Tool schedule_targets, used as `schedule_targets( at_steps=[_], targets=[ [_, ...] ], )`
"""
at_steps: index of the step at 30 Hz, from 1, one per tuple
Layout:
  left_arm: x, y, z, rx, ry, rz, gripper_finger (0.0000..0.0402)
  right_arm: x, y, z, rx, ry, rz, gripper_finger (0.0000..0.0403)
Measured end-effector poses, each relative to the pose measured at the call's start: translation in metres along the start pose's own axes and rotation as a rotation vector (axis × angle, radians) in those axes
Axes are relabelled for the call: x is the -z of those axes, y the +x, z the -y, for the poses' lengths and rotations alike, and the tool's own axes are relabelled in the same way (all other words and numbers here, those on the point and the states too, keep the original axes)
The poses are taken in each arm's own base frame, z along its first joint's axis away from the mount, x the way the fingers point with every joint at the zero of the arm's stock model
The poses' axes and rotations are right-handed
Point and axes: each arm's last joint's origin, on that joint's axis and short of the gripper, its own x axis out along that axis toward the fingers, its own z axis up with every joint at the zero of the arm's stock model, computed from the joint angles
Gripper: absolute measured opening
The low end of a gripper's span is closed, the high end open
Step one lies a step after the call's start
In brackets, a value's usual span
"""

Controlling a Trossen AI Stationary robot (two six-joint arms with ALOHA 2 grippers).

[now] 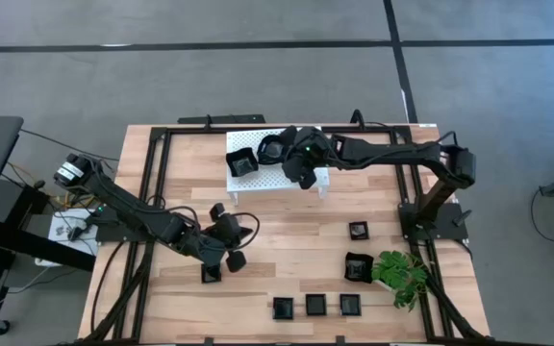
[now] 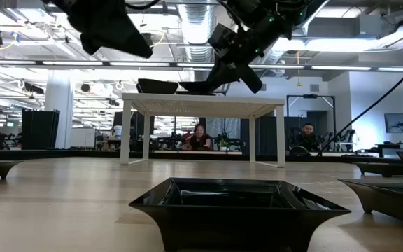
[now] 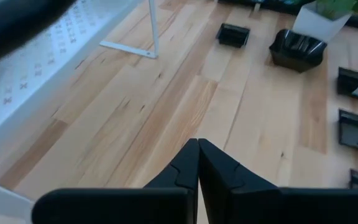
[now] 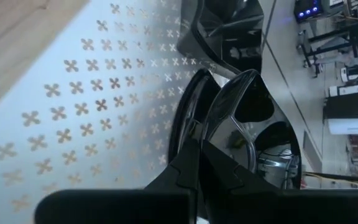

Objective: Pick & Place Mini shaped plates
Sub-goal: Stack the black leaf shaped plate on top of the black leaf shaped plate on the shelf

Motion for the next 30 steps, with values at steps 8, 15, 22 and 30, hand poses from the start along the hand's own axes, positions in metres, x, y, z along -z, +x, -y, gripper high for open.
schedule_targets(
  at_steps=[8, 15, 22, 30],
  targets=[
    [0.004, 0.001, -0.001, -0.005, 0.007, -0.008, 0.0007, 0.002, -0.003, 0.002, -0.053, -0.064, 0.106, 0.0001],
    [0.004, 0.001, -0.001, -0.002, 0.002, -0.004, 0.0011, 0.001, -0.022, 0.010, -0.013, -0.208, 0.115, 0.0001],
    [0.003, 0.001, -0.001, 0.001, -0.003, 0.002, 0.0007, 0.020, -0.057, 0.031, 0.008, -0.210, 0.249, 0.0000],
    [0.001, 0.002, -0.001, 0.006, -0.024, 0.018, 0.0008, 0.037, -0.031, 0.023, -0.126, -0.166, 0.294, 0.0000]
  ],
)
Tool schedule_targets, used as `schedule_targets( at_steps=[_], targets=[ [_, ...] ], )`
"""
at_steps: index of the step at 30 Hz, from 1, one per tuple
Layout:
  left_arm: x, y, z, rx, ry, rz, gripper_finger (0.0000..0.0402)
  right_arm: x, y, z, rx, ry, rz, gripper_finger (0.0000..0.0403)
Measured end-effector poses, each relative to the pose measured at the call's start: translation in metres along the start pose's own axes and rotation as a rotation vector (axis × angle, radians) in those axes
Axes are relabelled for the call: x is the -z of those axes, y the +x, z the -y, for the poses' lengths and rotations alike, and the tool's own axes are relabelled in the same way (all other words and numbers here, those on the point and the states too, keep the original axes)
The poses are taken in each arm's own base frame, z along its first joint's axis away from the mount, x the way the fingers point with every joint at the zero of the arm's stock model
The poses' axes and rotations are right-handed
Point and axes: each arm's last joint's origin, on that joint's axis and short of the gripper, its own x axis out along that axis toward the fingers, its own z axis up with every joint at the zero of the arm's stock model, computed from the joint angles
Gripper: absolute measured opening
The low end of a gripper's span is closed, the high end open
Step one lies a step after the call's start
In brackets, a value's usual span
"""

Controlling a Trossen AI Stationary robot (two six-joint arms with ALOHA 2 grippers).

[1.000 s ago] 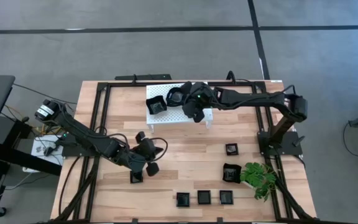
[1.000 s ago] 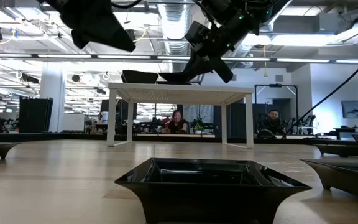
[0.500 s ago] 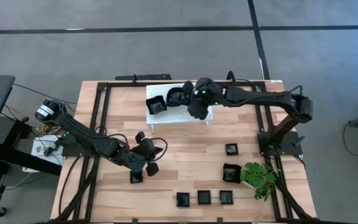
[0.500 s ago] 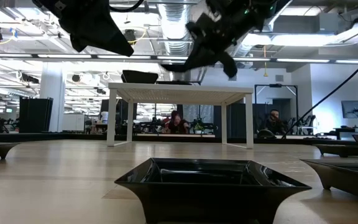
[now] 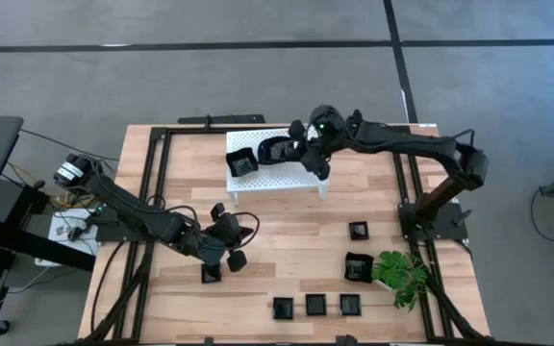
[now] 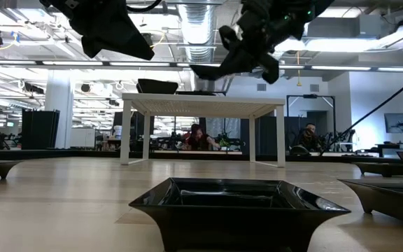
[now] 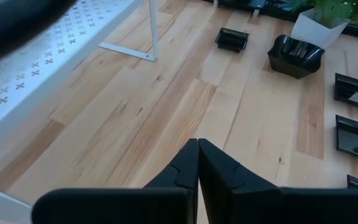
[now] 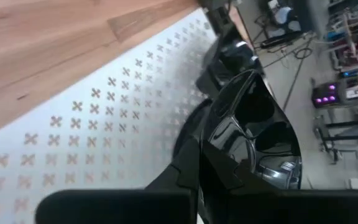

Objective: Pick & Place Mini shaped plates
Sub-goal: Stack the black leaf shaped plate on top of the black leaf shaped plate on the shelf

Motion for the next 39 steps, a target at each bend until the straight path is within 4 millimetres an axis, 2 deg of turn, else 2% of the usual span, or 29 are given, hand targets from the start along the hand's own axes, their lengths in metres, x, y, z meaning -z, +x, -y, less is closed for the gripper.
schedule_targets(
  at_steps=[4, 8, 29, 39],
  targets=[
    [-0.0004, 0.0000, 0.0002, 0.002, -0.004, 0.003, 0.0008, 0.0005, 0.0096, -0.0024, -0.007, -0.049, -0.017, 0.0000],
    [-0.0006, 0.0000, 0.0004, 0.003, -0.005, 0.005, 0.0011, 0.0022, 0.0111, -0.0014, 0.011, -0.051, -0.066, 0.0000],
    [-0.0013, -0.0001, 0.0009, 0.008, -0.011, 0.011, 0.0007, 0.0003, 0.0119, -0.0019, 0.015, 0.087, -0.066, 0.0000],
    [-0.0015, -0.0001, 0.0008, 0.008, -0.012, 0.012, 0.0008, -0.0007, 0.0118, 0.0021, 0.056, 0.169, -0.052, 0.0047]
  ],
)
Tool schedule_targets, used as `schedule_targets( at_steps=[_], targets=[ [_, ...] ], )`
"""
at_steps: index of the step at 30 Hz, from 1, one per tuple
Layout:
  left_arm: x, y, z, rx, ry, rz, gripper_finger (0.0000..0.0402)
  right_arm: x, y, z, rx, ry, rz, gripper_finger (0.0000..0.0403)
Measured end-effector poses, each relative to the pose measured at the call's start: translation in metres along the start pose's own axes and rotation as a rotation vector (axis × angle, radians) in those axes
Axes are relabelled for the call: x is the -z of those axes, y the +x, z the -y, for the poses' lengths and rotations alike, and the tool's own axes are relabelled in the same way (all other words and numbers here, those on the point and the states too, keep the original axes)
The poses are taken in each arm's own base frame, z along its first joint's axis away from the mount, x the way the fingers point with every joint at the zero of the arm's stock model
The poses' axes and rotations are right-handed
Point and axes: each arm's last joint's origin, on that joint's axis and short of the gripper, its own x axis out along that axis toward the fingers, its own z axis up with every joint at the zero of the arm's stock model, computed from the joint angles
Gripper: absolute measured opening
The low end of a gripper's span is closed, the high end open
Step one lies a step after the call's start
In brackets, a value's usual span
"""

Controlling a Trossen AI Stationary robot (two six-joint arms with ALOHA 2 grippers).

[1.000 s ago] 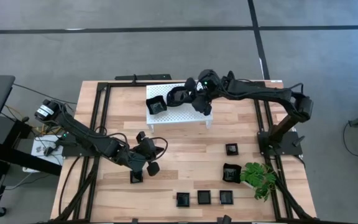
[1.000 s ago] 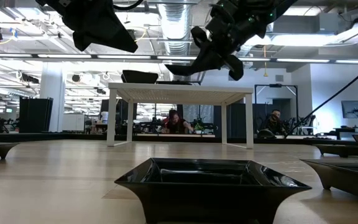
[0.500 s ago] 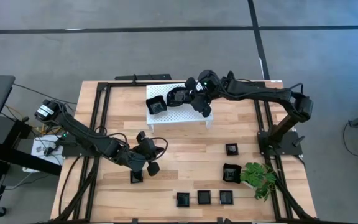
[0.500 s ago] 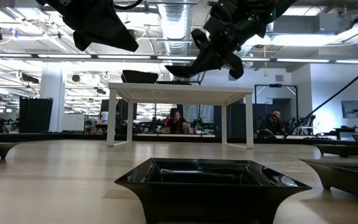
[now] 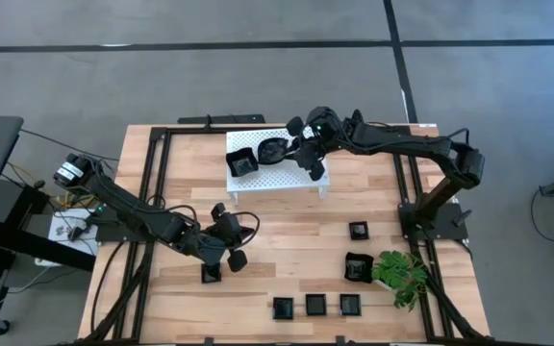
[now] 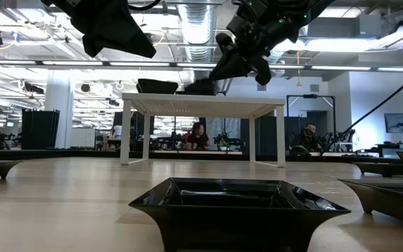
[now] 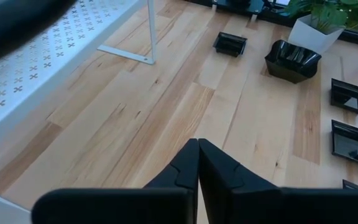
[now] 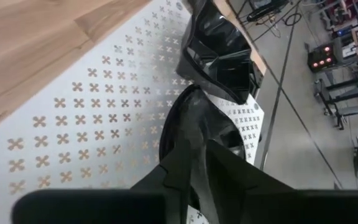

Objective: Pick & Place Mini shaped plates
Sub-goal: Stack the black leaf shaped plate on top of the black leaf shaped plate on the shelf

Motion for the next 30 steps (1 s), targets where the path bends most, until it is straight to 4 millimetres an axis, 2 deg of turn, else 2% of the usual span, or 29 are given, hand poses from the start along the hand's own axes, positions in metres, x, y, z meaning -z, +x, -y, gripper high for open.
schedule_targets(
  at_steps=[13, 17, 22, 26, 30],
  targets=[
    [0.000, 0.000, 0.000, 0.000, 0.000, 0.000, 0.0009, 0.001, 0.000, -0.001, -0.011, 0.007, -0.004, 0.0058],
    [0.000, 0.000, 0.000, 0.000, 0.000, 0.000, 0.0007, 0.008, 0.016, -0.009, -0.062, 0.069, -0.030, 0.0058],
    [0.000, 0.000, 0.000, 0.003, -0.003, 0.004, 0.0011, 0.011, 0.033, -0.010, -0.027, 0.016, -0.032, 0.0059],
    [0.000, 0.000, 0.000, 0.003, -0.003, 0.003, 0.0010, 0.002, 0.029, -0.003, 0.070, -0.022, -0.031, 0.0059],
    [0.000, 0.000, 0.000, 0.003, -0.003, 0.004, 0.0007, -0.008, 0.018, -0.001, 0.081, 0.010, -0.019, 0.0059]
  ],
)
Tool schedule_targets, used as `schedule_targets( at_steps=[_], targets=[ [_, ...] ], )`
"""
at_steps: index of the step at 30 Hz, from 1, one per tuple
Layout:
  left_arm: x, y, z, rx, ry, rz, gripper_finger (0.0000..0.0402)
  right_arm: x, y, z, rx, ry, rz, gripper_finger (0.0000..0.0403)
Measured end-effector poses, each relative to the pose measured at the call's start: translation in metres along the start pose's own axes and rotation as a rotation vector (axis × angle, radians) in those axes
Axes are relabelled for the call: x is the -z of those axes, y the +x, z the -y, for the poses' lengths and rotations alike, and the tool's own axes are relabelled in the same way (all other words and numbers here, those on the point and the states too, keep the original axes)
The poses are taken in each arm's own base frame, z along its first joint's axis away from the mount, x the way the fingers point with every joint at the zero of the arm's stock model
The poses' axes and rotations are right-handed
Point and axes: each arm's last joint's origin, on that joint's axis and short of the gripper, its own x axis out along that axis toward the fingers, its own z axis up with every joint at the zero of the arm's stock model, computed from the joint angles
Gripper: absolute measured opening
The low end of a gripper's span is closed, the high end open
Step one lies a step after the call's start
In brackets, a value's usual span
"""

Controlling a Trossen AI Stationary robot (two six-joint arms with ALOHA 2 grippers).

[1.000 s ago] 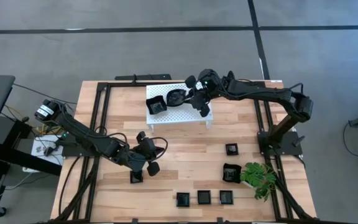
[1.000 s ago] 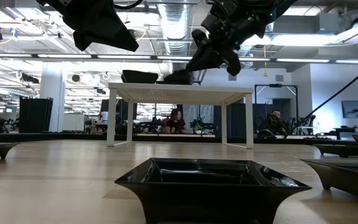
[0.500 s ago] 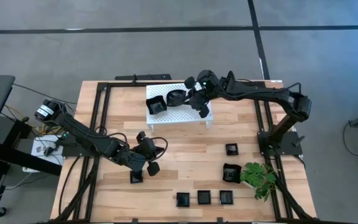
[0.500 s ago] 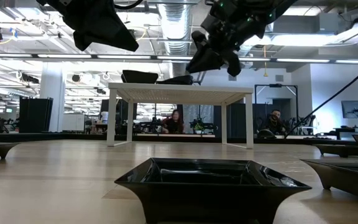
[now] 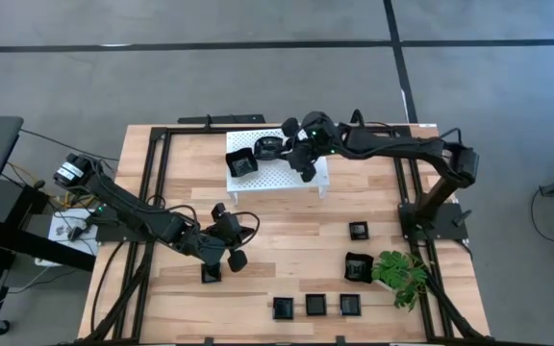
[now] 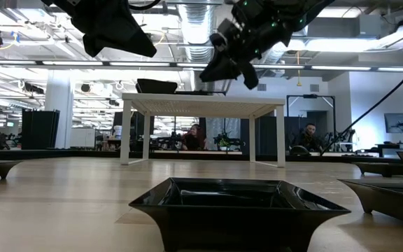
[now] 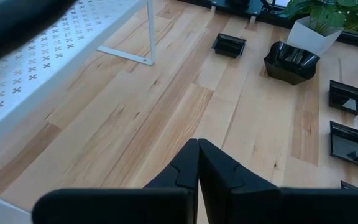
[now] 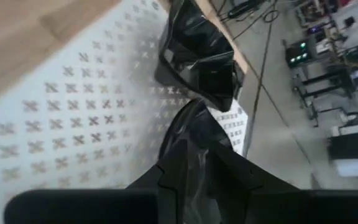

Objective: Pick & Place Mini shaped plates
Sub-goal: Stack the black leaf shaped plate on top of the black leaf shaped plate on the shelf, then put the black square plate on the shelf

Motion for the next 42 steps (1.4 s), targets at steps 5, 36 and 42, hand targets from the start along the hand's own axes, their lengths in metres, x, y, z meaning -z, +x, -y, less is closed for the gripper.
schedule_targets(
  at_steps=[5, 36, 42],
  targets=[
    [0.000, 0.000, 0.000, 0.000, -0.001, 0.001, 0.0011, -0.020, -0.018, -0.008, -0.068, 0.036, 0.006, 0.0059],
    [0.000, 0.000, 0.000, 0.001, -0.009, 0.001, 0.0035, -0.170, -0.057, -0.185, -0.681, 0.533, -0.221, 0.0184],
    [0.000, 0.000, 0.000, 0.002, -0.010, 0.001, 0.0035, -0.176, -0.036, -0.238, -0.756, 0.556, -0.388, 0.0220]
  ],
)
